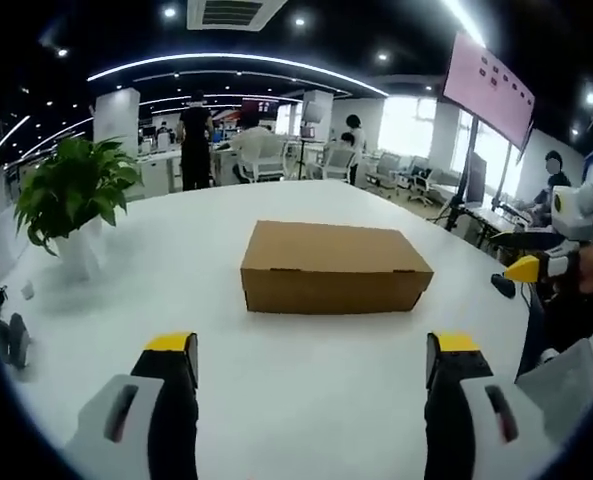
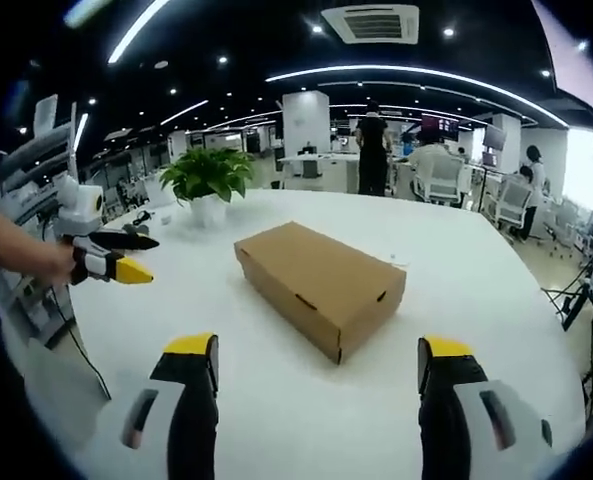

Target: Operate the shoe box by opening the lid, removing the specified soft item, and placing it in the target area until the item is outside and the box remains undamaged.

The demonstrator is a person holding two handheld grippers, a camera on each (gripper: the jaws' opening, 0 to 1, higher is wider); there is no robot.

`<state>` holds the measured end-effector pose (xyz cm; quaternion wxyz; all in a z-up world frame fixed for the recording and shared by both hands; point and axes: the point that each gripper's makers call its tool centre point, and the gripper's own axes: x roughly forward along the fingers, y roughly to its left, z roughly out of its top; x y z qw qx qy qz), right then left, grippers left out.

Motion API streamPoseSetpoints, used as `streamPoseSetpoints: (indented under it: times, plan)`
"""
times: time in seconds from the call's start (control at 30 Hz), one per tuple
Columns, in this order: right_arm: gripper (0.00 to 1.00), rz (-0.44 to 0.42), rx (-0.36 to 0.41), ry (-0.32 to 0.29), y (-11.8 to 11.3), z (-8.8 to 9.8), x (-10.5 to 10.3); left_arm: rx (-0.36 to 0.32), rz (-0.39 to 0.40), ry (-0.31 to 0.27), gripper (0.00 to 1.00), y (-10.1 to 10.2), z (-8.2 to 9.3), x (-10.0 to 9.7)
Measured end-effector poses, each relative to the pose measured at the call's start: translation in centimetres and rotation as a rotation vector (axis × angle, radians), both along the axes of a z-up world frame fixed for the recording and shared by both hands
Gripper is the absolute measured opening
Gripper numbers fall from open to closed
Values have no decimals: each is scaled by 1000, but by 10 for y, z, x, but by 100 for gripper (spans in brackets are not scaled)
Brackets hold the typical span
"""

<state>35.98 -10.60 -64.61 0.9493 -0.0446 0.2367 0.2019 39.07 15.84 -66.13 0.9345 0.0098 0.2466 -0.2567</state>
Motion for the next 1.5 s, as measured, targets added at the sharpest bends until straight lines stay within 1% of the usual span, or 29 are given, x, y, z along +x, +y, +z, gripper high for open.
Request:
streamPoseSetpoints:
  times: [0.07, 0.1, 0.13, 0.27, 0.4, 0.47, 0.57, 0.63, 0.67, 0.77, 0.83, 0.9, 1.0, 1.1, 1.23, 1.3, 1.4, 1.47, 1.5]
  plan:
    - [83, -3, -2, 6, 0, -1, 1, -8, 9, 13, 99, 0, 0, 2]
    - [83, -2, -3, 10, 0, -1, 2, -17, 15, 33, 99, 1, -1, 3]
    - [83, -4, -1, 11, 0, -1, 3, -17, 16, 34, 99, 1, -1, 4]
    - [83, -14, 10, 23, 1, -1, 4, -7, 9, 1, 99, 1, 4, 6]
    - [83, -13, 12, 21, 2, -1, 4, 2, -11, 7, 98, -2, 3, 9]
    - [83, -11, 12, 15, 2, -1, 5, 21, -25, -12, 96, -2, 4, 11]
    - [83, -4, 7, 15, 2, -1, 8, 29, -30, -17, 96, -3, 3, 15]
    - [84, -2, -1, 23, 1, -1, 11, 30, -65, -59, 92, -7, 7, 19]
    - [84, 0, -3, 21, 1, 0, 13, 29, -80, -64, 92, -10, 7, 18]
    - [84, 11, -7, 5, 1, 3, 18, 41, -90, -29, 99, -14, 1, 22]
    - [84, 18, -18, -4, 2, 5, 21, 56, -113, -38, 97, -16, 0, 26]
    - [84, 24, -31, -7, 1, 4, 25, 71, -129, -58, 95, -19, 3, 29]
    - [84, 26, -44, -4, 0, 2, 28, 83, -131, -37, 98, -22, 1, 36]
    - [83, 33, -62, -5, 1, -1, 30, 82, -132, -38, 98, -22, 1, 46]
    - [80, 27, -86, 30, 0, -10, 30, 92, -149, -35, 99, -26, -2, 53]
    - [80, 21, -73, 33, 1, -13, 31, 100, -152, -28, 99, -26, -7, 58]
    - [79, 7, -65, 53, 1, -19, 34, 97, -152, -17, 99, -26, -11, 63]
    - [79, -3, -55, 69, 0, -22, 37, 100, -149, 3, 99, -25, -17, 67]
    - [79, -3, -64, 67, 1, -23, 40, 100, -146, 10, 99, -25, -20, 70]
